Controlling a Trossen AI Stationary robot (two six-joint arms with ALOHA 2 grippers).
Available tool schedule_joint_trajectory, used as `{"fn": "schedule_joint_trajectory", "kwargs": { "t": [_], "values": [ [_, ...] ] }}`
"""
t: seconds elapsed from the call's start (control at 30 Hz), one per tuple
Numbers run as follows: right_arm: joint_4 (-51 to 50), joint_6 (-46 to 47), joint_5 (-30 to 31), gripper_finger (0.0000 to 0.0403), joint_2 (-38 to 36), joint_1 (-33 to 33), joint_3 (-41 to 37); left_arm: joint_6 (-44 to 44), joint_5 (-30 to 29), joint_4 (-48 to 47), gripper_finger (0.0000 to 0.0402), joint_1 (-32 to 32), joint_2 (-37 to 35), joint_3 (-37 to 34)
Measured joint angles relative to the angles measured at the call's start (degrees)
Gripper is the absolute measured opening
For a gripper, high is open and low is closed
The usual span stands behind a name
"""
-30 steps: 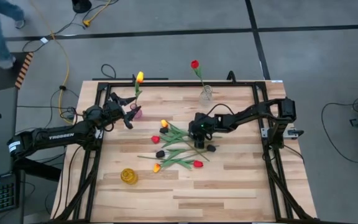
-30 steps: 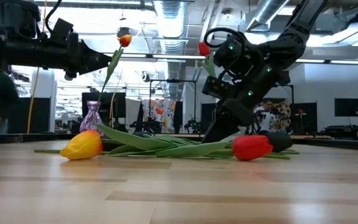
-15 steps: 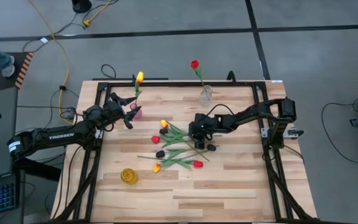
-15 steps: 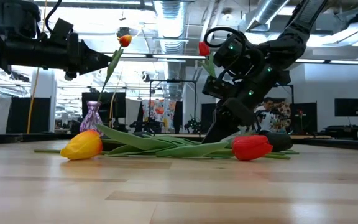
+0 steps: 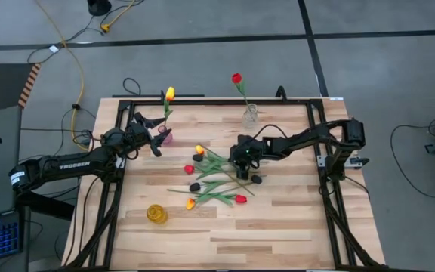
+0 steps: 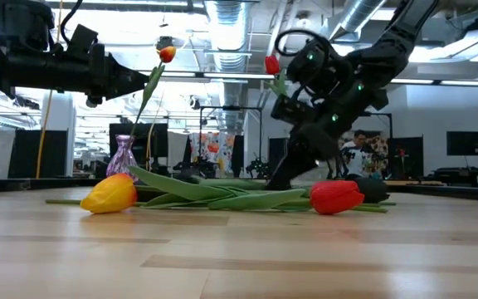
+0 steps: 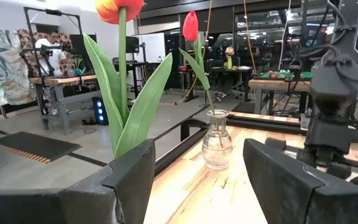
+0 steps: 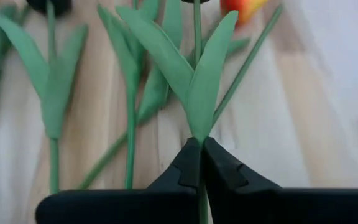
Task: Sort flowers into vase by color
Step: Put the top black tulip into the yellow vase
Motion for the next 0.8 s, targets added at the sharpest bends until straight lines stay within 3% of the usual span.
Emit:
{"fn": "schedule_joint_trajectory", "kwargs": {
  "t": [0.37,0.8],
  "values": [
    [0.5,0.0,0.0,0.0035,-7.5,0.0,0.0,0.0,1.2,0.0,0.0233,0.0,0.0,0.0],
    [16.8,-4.5,0.0,0.0035,-13.5,0.0,0.0,-0.7,13.0,3.6,0.0233,-1.5,0.0,0.1]
  ]
}}
